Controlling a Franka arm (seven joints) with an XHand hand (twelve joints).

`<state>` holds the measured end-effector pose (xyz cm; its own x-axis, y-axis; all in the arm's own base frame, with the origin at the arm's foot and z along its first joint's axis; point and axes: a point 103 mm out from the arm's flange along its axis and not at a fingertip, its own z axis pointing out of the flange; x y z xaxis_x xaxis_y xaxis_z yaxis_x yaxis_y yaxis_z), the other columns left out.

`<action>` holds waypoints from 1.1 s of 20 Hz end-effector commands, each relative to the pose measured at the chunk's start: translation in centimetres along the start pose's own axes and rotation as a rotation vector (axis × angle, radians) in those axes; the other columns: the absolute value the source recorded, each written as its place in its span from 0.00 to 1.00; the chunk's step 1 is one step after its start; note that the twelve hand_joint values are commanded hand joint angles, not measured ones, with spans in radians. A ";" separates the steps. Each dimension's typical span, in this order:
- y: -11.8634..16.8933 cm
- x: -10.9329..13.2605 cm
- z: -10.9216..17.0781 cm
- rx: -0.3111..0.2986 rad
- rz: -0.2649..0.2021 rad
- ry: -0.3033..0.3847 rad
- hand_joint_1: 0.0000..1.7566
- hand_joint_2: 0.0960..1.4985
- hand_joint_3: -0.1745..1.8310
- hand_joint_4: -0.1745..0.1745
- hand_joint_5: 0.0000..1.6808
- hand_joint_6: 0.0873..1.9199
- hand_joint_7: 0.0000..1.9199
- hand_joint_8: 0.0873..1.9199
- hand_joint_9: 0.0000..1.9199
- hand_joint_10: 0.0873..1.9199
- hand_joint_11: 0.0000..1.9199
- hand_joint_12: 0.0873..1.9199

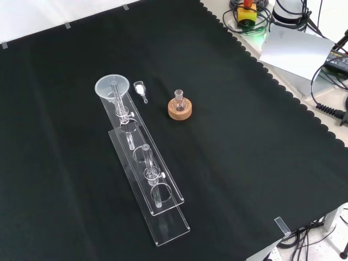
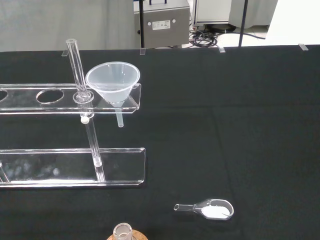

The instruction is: Pick up the funnel from the transparent funnel stand.

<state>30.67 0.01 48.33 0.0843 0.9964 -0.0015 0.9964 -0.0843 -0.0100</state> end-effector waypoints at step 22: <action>4.7 -1.8 1.0 0.024 0.044 -0.005 0.00 0.79 0.29 0.48 0.13 0.00 0.01 0.23 0.10 0.29 0.00 0.67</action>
<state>32.82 -1.20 47.80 0.1186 0.9929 -0.0102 0.9926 -0.1189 -0.0254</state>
